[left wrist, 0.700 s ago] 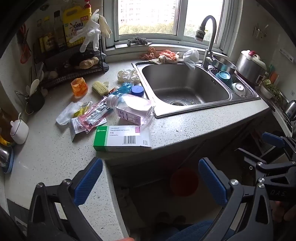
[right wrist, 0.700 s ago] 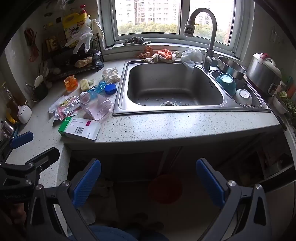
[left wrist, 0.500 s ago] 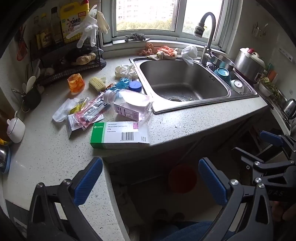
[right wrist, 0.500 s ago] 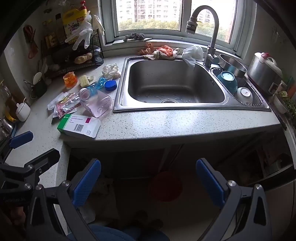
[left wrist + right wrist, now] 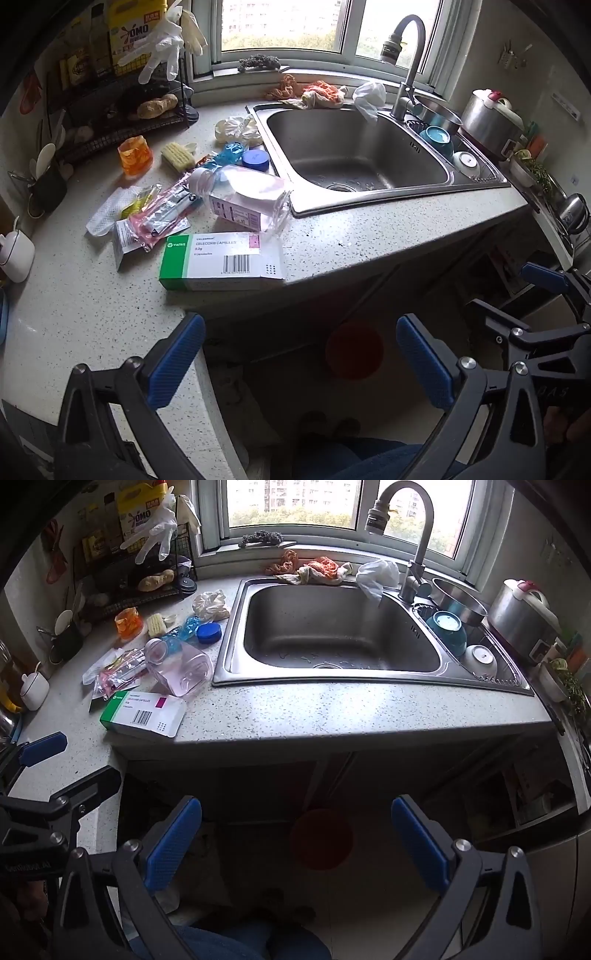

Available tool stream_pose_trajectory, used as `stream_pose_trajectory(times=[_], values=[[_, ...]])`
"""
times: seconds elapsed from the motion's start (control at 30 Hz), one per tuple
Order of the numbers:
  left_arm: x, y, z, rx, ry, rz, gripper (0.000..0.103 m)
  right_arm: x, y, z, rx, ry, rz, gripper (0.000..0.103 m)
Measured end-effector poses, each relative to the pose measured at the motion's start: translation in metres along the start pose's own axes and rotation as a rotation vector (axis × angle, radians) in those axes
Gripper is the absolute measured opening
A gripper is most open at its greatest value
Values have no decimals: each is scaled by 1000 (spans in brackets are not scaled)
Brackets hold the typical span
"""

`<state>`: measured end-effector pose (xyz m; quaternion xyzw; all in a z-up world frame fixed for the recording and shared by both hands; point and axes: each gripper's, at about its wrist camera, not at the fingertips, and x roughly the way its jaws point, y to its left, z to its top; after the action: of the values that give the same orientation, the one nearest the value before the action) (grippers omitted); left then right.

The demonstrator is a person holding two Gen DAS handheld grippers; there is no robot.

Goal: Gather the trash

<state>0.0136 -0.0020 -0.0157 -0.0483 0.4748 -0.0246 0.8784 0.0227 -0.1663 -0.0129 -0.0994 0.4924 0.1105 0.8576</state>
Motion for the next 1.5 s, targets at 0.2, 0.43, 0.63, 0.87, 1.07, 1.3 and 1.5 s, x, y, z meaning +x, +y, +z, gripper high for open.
stream_pose_trajectory(times=[0.2, 0.43, 0.63, 0.87, 1.07, 1.3, 1.5], values=[[3, -2, -2, 22, 6, -5, 103, 3, 0, -2, 17, 12, -2, 103], [5, -2, -4, 20, 9, -5, 103, 3, 0, -3, 21, 12, -14, 103], [6, -4, -7, 32, 6, 8, 103, 2, 1, -6, 22, 6, -23, 103], [7, 0, -9, 23, 12, -2, 103, 3, 3, -8, 26, 12, -15, 103], [8, 1, -12, 18, 15, -12, 103, 3, 6, -9, 24, 15, -14, 103], [8, 0, -13, 23, 19, -14, 103, 3, 4, -10, 24, 17, -12, 103], [8, 1, -15, 25, 23, -12, 103, 4, 5, -9, 21, 20, -6, 103]])
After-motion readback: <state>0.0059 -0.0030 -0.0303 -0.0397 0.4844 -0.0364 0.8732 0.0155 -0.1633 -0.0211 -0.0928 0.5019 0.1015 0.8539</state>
